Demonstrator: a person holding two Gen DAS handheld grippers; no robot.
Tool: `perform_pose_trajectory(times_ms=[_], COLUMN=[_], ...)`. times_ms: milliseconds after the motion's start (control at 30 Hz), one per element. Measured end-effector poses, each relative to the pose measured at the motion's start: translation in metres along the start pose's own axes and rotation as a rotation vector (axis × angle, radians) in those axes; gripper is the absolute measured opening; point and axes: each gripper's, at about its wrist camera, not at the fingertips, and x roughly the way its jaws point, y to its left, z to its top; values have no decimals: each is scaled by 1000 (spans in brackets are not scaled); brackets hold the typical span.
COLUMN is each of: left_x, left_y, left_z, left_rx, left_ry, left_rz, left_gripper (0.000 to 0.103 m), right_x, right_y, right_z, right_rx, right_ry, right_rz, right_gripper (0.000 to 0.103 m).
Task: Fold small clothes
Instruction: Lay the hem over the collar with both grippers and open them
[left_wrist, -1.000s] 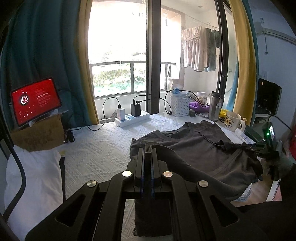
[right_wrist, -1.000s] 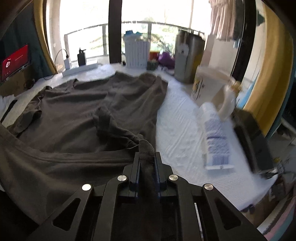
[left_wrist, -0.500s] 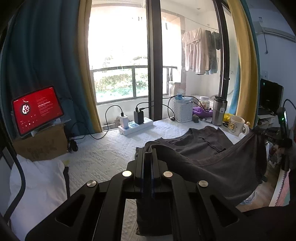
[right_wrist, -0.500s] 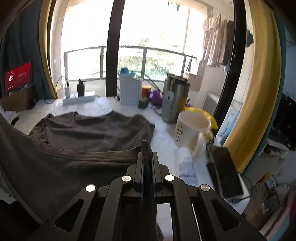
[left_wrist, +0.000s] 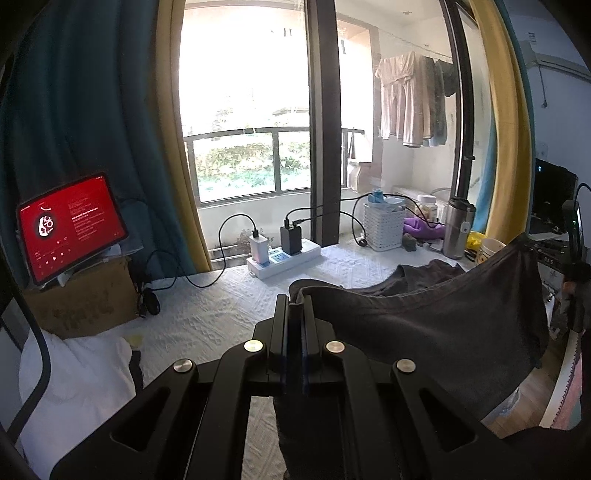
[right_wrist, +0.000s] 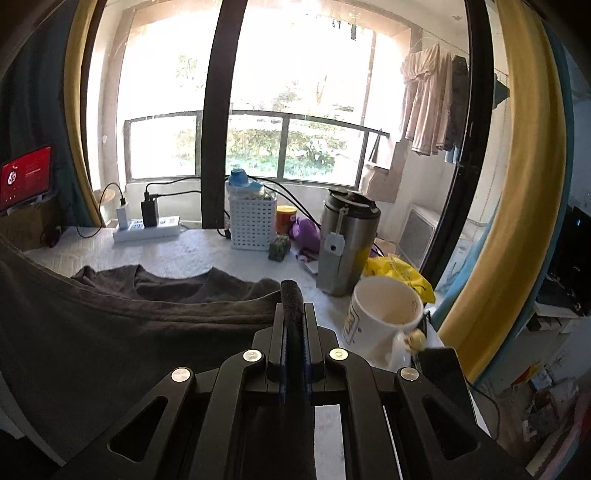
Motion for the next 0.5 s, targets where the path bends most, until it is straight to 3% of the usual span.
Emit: perform_pose_trajectory(times_ms=[500], left_x=[61], left_y=[15], left_z=[21], left_rx=[-27], left_ry=[45], left_rz=[13], left_gripper=[4], right_x=[52], right_y=[-13], right_z=[50], right_rx=[-16], right_ry=[-13], right_rz=[-6], right_gripper=[7])
